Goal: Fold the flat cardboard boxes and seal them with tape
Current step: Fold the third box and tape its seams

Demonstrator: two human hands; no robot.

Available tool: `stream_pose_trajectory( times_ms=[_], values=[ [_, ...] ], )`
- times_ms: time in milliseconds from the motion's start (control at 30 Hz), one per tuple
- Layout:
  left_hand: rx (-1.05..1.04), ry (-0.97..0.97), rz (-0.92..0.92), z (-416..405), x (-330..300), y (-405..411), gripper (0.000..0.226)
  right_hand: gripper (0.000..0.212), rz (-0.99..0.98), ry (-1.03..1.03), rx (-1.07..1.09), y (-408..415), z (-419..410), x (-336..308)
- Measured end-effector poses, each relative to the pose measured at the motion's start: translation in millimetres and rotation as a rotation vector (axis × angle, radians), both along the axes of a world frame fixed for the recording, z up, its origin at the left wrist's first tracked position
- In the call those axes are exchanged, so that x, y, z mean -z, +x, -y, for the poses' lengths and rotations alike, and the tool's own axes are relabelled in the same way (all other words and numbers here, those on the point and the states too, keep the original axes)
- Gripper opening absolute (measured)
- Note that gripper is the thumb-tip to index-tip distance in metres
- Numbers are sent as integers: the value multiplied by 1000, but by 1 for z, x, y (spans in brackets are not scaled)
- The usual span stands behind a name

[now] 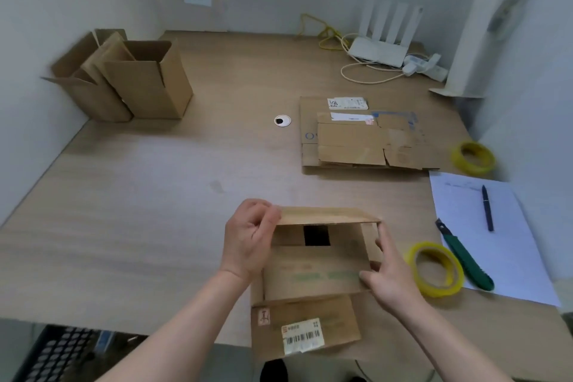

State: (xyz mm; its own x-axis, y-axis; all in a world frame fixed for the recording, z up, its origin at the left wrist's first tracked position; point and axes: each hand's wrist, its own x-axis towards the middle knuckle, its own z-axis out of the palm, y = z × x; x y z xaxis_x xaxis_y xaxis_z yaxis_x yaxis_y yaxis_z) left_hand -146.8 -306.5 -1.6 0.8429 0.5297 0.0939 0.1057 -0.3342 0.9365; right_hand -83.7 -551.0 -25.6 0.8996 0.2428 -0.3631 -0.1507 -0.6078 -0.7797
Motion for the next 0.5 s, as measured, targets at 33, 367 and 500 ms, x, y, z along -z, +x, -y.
stream_pose_trajectory(
  times_ms=[33,367,500],
  values=[
    [44,71,-53,-2,5,-2,28,116,-23,37,37,-3,2,7],
    [132,16,-223,-31,17,-6,27,67,31,46,53,-3,-23,2],
    [173,-106,-149,-25,19,-2,27,57,207,-13,148,3,-16,-6]
  ],
)
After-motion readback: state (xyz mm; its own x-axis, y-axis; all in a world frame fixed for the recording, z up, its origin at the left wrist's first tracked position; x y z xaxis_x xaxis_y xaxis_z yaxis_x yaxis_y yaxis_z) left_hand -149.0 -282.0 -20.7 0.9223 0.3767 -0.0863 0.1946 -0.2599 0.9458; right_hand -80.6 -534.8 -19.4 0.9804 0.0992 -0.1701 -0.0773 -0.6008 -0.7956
